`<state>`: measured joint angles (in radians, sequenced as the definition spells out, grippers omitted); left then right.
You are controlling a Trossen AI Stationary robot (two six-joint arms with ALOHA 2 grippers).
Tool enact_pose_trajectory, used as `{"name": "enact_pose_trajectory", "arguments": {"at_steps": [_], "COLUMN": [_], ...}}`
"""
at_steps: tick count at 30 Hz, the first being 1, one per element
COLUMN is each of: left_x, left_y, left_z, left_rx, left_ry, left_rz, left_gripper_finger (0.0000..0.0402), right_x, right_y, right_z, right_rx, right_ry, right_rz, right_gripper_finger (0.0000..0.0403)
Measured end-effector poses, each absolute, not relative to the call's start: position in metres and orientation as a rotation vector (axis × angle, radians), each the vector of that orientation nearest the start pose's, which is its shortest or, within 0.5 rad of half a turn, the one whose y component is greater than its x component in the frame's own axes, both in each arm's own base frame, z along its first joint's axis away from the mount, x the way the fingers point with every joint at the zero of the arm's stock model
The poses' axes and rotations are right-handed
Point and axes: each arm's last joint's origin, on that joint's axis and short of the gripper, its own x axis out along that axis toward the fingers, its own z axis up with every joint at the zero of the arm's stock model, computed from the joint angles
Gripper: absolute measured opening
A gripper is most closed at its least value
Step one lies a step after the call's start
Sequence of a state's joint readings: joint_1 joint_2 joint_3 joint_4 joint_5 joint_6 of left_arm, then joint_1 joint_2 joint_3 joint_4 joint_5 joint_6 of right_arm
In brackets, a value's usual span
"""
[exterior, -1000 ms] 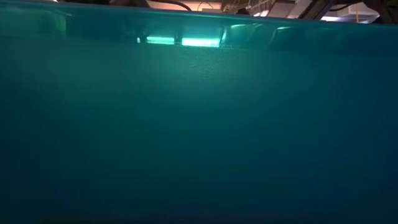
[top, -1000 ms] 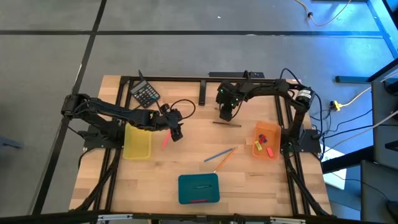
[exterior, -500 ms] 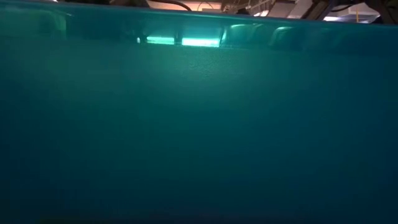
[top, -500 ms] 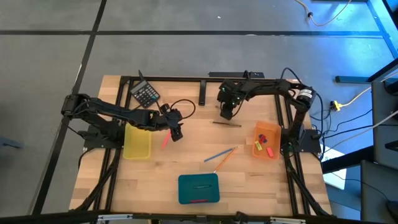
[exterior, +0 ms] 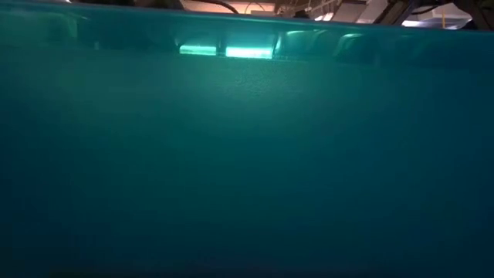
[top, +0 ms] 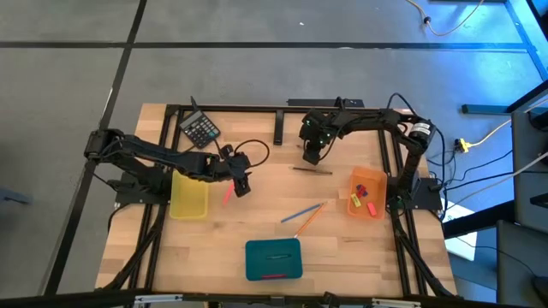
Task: Sort crayons/erasers/pens/pencils in bins
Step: Put the gray crayon into the blue bin
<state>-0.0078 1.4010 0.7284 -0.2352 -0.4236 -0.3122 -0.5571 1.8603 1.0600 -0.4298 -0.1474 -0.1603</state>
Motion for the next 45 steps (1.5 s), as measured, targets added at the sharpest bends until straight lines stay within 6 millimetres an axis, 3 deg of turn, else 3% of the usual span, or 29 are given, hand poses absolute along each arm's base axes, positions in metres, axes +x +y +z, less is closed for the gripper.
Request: {"name": "enact_pose_trajectory", "arguments": {"at_steps": [6,12,23,31,36,40,45], "left_x": [0.262,0.262,0.263,0.263,0.263,0.263,0.263], "left_y": [0.002,0.001,0.002,0.001,-0.002,-0.002,-0.002], "left_z": [0.183,0.183,0.184,0.184,0.184,0.185,0.185], "left_rx": [-0.078,-0.093,-0.121,-0.160,-0.163,-0.166,-0.167], "left_ry": [0.829,0.826,0.805,0.791,0.788,0.784,0.782], "left_rz": [0.492,0.498,0.520,0.534,0.525,0.526,0.526], "left_gripper_finger": [0.0156,0.0156,0.0156,0.0156,0.0156,0.0156,0.0156], "right_x": [0.294,0.301,0.330,0.339,0.338,0.337,0.343], "right_y": [-0.167,-0.134,-0.035,0.013,0.016,0.002,-0.018], "right_z": [0.166,0.194,0.201,0.209,0.209,0.203,0.192], "right_rx": [0.306,0.300,0.248,0.262,0.155,0.049,-0.010], "right_ry": [1.070,0.998,0.979,0.921,0.927,0.935,0.916], "right_rz": [-0.239,-0.192,0.040,0.128,0.000,-0.176,-0.239], "right_gripper_finger": [0.0027,0.0022,0.0008,0.0006,0.0021,0.0048,0.0092]}}
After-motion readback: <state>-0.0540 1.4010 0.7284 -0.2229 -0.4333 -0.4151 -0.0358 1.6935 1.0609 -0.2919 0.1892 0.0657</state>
